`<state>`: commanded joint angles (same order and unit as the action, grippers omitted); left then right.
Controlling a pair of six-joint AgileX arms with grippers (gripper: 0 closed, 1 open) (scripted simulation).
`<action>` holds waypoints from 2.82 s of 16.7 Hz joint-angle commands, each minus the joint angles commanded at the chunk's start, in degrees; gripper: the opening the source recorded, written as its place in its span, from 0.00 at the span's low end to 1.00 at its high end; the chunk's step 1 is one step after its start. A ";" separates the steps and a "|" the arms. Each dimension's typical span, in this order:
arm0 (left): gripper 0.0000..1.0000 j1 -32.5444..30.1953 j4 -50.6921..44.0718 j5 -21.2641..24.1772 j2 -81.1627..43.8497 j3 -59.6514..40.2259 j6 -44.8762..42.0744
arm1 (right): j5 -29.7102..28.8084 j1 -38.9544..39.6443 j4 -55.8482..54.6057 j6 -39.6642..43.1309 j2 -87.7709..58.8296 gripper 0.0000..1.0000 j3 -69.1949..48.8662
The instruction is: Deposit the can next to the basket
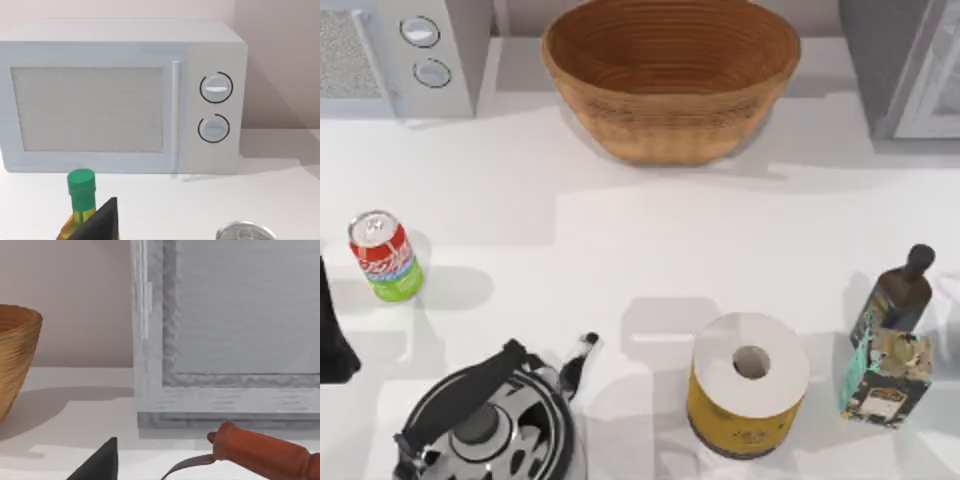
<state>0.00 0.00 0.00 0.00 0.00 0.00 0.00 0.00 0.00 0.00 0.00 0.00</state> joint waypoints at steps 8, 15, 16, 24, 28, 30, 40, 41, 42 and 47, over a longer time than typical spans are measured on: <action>1.00 -0.45 -9.45 -0.22 -12.60 -12.16 -5.60 | 0.00 0.00 0.00 0.00 0.00 1.00 0.00; 1.00 -2.17 -32.94 -0.11 -50.97 -42.46 -19.21 | 0.00 0.00 0.00 0.00 0.00 1.00 0.00; 1.00 -2.46 -36.67 -0.07 -57.32 -47.03 -21.32 | 0.00 0.00 0.00 0.00 0.00 1.00 0.00; 1.00 -4.49 -61.79 0.17 -97.53 -78.74 -36.07 | 0.00 0.00 0.00 0.00 0.00 1.00 0.00; 1.00 -5.02 -68.52 0.11 -108.39 -88.57 -40.34 | 0.00 0.00 0.00 0.00 0.00 1.00 0.00; 1.00 -5.12 -69.92 0.07 -110.63 -90.64 -41.23 | 0.00 0.00 0.00 0.00 0.00 1.00 0.00; 1.00 -5.01 -63.14 0.07 -112.30 -85.65 -41.46 | 0.00 0.00 0.00 0.00 0.00 1.00 0.00; 1.00 -5.02 -60.80 0.08 -112.81 -84.04 -41.47 | 0.00 0.00 0.00 0.00 0.00 1.00 0.00; 1.00 -5.02 -59.04 0.08 -113.25 -82.57 -41.47 | 0.00 0.00 0.00 0.00 0.00 1.00 0.00; 1.00 -5.02 -57.33 0.08 -113.79 -80.99 -41.49 | 0.00 0.00 0.00 0.00 0.00 1.00 0.00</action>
<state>-5.02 -57.33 0.08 -113.79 -80.99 -41.49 0.00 0.00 0.00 0.00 0.00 0.00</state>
